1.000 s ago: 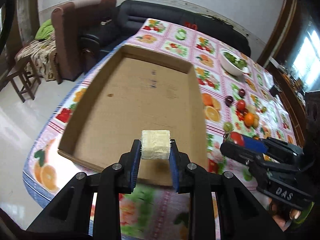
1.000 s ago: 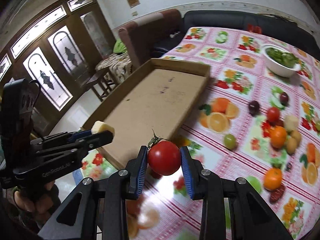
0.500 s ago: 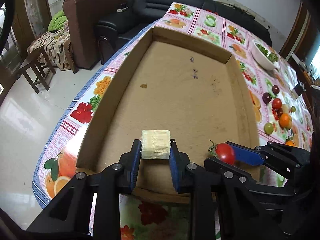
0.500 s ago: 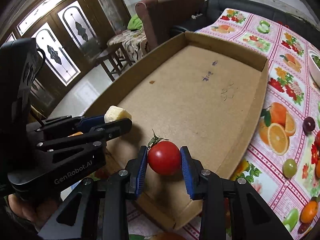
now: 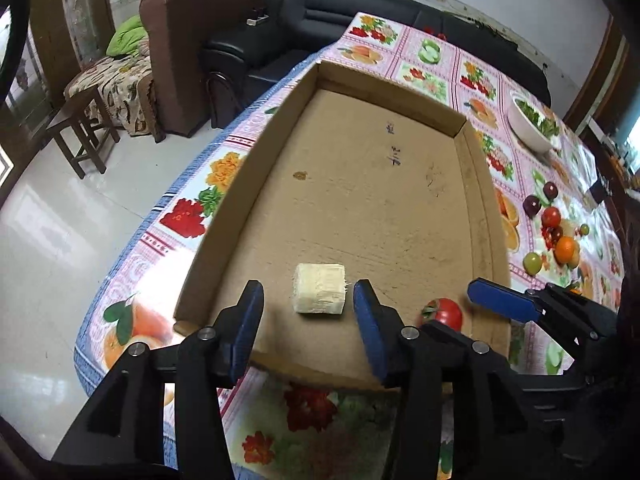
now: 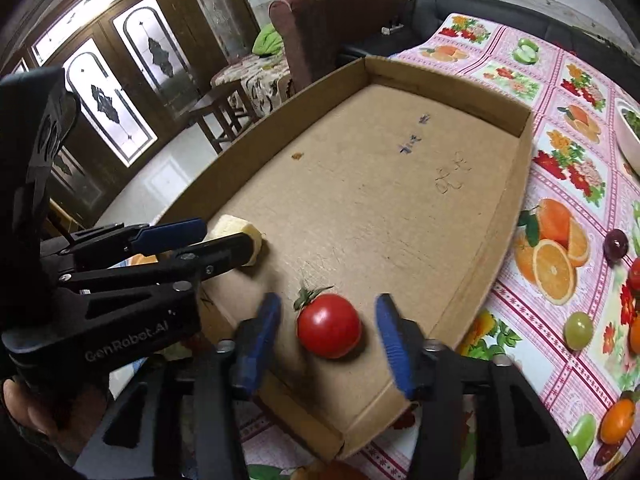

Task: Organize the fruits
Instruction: 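Carry both items into the cardboard tray and open both tools, then withdraw both tools from the tray back toward the fruit cluster, then grasp the red date with the right tool while the left grasps a mandarin orange, then carry the date and mandarin into the tray and open both tools, then withdraw both tools from the tray back toward the fruit cluster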

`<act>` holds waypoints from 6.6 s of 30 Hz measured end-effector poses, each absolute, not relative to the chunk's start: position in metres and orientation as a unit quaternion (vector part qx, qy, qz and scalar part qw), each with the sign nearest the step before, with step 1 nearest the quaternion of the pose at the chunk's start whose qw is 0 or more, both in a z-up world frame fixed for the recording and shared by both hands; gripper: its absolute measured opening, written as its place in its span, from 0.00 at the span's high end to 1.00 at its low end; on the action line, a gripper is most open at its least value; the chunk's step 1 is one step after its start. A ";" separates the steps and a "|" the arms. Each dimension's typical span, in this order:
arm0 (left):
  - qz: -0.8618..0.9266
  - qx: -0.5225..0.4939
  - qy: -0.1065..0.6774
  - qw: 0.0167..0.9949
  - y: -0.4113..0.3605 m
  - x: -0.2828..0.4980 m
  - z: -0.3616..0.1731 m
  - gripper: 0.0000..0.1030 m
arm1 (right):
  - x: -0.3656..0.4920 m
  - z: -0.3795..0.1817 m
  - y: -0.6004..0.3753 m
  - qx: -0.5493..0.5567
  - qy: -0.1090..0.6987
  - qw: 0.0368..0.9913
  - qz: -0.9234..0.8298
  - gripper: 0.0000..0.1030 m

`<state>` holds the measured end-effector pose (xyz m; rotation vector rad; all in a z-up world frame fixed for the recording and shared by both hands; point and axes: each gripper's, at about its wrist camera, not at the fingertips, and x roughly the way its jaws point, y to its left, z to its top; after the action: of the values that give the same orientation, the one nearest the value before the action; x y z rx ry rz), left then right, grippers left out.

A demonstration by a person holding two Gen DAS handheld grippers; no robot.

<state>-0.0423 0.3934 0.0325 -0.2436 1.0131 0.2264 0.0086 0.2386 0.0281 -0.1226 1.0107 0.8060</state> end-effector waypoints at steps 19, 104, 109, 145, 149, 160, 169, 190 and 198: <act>0.015 -0.117 0.453 0.884 0.321 -0.050 0.067 0.53 | -0.013 0.057 0.089 0.068 0.438 0.845 0.298 0.44; -0.064 -0.019 0.457 0.887 0.179 -0.020 0.057 0.70 | -0.027 0.059 -0.019 0.034 0.431 0.889 0.154 0.73; -0.052 -0.025 0.449 0.892 0.193 -0.022 0.062 0.70 | -0.026 0.061 -0.003 0.024 0.432 0.886 0.167 0.73; 0.071 -0.098 0.442 0.889 0.327 -0.016 0.061 0.69 | 0.012 0.066 0.125 0.009 0.432 0.854 0.290 0.73; 0.109 -0.110 0.440 0.885 0.357 -0.012 0.058 0.69 | 0.020 0.068 0.154 0.003 0.427 0.848 0.314 0.73; 0.157 -0.117 0.464 0.864 0.399 0.001 0.030 0.69 | 0.046 0.034 0.234 -0.033 0.462 0.815 0.348 0.73; 0.152 -0.127 0.481 0.854 0.400 0.004 0.017 0.69 | 0.044 0.019 0.245 -0.055 0.478 0.805 0.346 0.71; 0.108 -0.134 0.447 0.878 0.358 -0.015 0.059 0.54 | 0.021 0.055 0.155 0.016 0.441 0.836 0.326 0.53; 0.046 -0.113 0.452 0.884 0.300 -0.013 0.066 0.55 | 0.011 0.054 0.061 0.060 0.428 0.868 0.244 0.52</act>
<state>-0.0126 0.3004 0.0663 -0.2344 0.9410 0.0953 0.0113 0.0607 0.0536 0.1246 0.8967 0.5105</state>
